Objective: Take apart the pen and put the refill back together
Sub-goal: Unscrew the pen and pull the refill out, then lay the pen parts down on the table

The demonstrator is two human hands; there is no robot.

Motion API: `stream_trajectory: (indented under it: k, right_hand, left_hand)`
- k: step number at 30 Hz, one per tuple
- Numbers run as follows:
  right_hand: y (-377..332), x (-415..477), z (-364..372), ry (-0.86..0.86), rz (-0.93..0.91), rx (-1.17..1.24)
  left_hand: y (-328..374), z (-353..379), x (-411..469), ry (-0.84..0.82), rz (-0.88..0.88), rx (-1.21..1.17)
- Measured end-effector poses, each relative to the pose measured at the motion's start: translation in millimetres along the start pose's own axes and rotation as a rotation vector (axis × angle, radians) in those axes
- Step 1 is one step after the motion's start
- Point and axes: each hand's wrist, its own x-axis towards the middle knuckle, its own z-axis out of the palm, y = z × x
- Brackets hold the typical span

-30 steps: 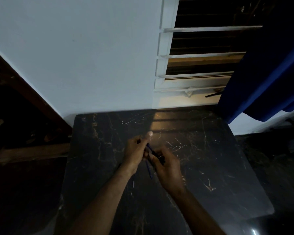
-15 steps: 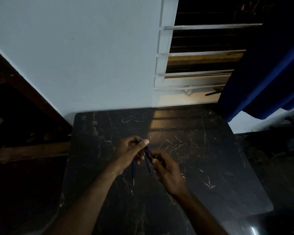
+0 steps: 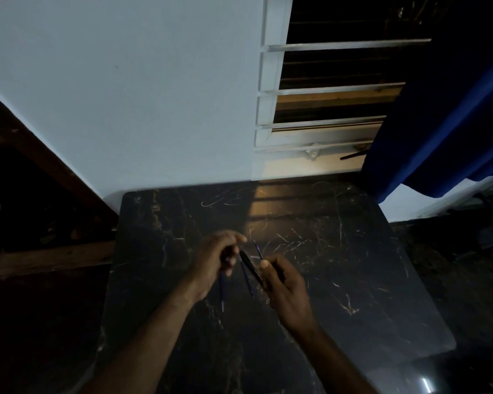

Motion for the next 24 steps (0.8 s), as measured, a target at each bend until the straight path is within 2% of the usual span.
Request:
stream_trajectory:
  k: [3,8,11,16,20,24]
  right_hand:
    - [2.3,3.0,3.1,0.017,-0.030,-0.007]
    - [7.3,2.8,0.6,0.029,-0.025,0.041]
    - [6.5,-0.7,-7.7,0.046,-0.010,0.018]
    - [17.8,-15.7,-28.7,0.144,0.122,0.010]
    - [34.4,-27.3,-47.3,0.222,0.192,-0.036]
    - [41.9,-34.1,-62.7,0.252,0.237,-0.064]
  left_hand:
    - [-7.3,18.0,-7.6,-0.128,0.033,0.129]
    - [-12.2,29.1,-1.3,-0.080,0.081,0.162]
    - [-9.4,31.8,15.3,-0.083,0.073,0.101]
    - [3.0,26.7,79.5,0.133,0.006,-0.079]
    - [-13.4,45.8,114.5,0.084,-0.107,0.293]
    - [-49.6,64.0,134.7,0.026,-0.133,0.590]
